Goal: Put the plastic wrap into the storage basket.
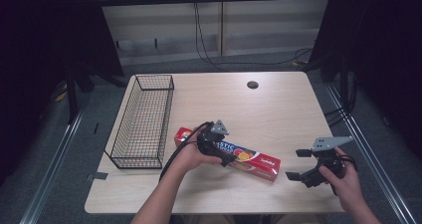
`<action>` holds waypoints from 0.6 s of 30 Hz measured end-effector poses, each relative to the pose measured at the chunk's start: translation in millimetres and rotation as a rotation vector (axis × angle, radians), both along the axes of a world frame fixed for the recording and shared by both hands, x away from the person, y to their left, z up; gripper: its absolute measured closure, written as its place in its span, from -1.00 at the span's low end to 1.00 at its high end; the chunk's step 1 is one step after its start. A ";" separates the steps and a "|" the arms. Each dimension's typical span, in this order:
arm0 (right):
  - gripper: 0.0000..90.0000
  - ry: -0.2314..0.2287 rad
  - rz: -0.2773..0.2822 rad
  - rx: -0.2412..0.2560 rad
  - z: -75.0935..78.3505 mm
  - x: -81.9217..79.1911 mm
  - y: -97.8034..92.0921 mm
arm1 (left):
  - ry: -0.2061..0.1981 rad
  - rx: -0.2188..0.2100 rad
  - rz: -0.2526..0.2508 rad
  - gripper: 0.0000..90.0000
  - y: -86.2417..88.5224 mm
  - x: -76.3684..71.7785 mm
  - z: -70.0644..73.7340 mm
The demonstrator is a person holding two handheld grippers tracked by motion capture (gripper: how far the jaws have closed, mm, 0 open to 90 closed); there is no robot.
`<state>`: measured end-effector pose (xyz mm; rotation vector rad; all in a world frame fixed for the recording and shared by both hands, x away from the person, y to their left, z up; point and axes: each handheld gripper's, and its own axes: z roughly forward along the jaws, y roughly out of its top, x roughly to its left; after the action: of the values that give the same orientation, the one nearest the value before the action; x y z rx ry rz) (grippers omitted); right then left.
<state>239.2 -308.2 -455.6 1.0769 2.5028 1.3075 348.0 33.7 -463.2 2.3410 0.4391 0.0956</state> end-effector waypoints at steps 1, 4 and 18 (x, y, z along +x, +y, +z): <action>-0.95 0.001 -0.002 0.002 0.1 -0.1 0.0 | -0.005 0.015 -0.007 -0.93 0.3 -1.1 0.5; -0.95 0.000 -0.003 0.003 0.2 -0.1 -0.1 | 0.003 0.020 -0.004 -0.92 0.2 -4.2 0.8; -0.95 0.005 -0.002 0.005 0.2 0.3 0.7 | 0.037 0.089 0.006 -0.65 1.3 -14.8 10.4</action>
<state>239.5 -307.6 -455.4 1.0854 2.5028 1.3132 333.2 35.0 -452.9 2.4320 0.4686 0.0757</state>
